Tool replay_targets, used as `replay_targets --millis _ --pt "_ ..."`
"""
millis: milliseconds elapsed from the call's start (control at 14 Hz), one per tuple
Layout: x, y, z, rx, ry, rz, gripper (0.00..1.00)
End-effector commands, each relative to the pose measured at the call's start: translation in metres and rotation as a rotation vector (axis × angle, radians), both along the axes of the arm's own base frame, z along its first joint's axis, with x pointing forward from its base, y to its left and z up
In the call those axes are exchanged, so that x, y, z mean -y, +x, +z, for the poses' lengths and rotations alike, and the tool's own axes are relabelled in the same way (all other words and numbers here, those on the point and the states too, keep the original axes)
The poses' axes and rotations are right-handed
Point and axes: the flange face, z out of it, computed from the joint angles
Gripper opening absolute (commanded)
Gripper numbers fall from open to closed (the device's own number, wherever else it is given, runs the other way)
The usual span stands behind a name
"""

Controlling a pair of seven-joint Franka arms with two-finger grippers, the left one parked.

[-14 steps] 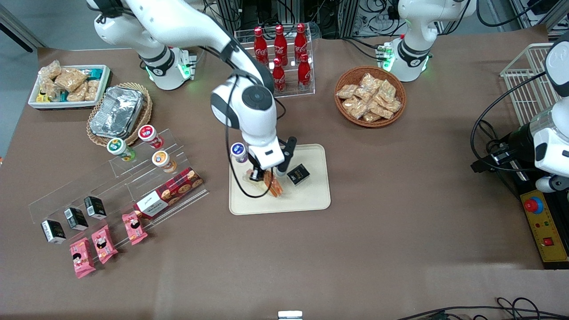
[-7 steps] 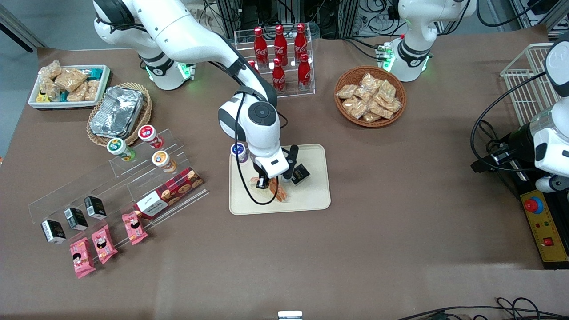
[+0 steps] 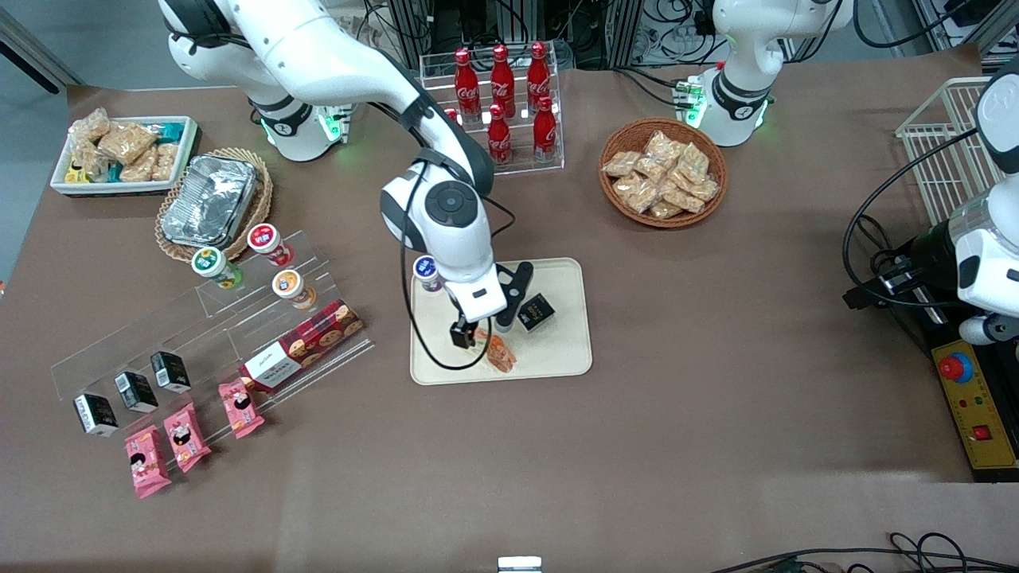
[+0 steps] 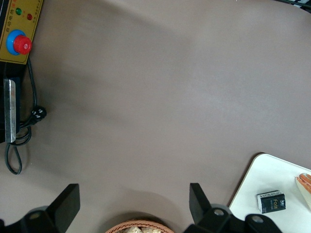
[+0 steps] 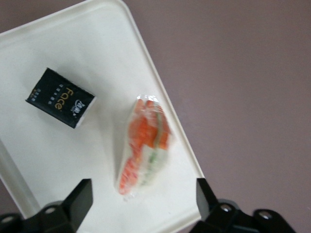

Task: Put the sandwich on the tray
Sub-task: 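Lower the sandwich onto the tray and open the right gripper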

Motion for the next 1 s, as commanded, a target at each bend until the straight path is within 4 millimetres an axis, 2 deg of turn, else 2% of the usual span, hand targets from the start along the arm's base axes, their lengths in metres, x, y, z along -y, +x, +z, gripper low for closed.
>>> replay_targets --millis 0,143,286,500,714,929 --pt "0.022 -0.003 0.047 -0.049 0.013 -0.145 0.99" --pt "0.03 -0.007 0.065 -0.072 0.005 -0.291 0.99" --pt "0.056 0.005 0.089 -0.066 0.018 -0.346 0.99" --pt "0.125 0.03 0.129 -0.074 0.023 -0.458 0.99" --pt "0.19 0.04 0.171 -0.117 0.075 -0.606 0.99" --pt "0.273 0.044 0.211 -0.142 0.1 -0.831 0.99"
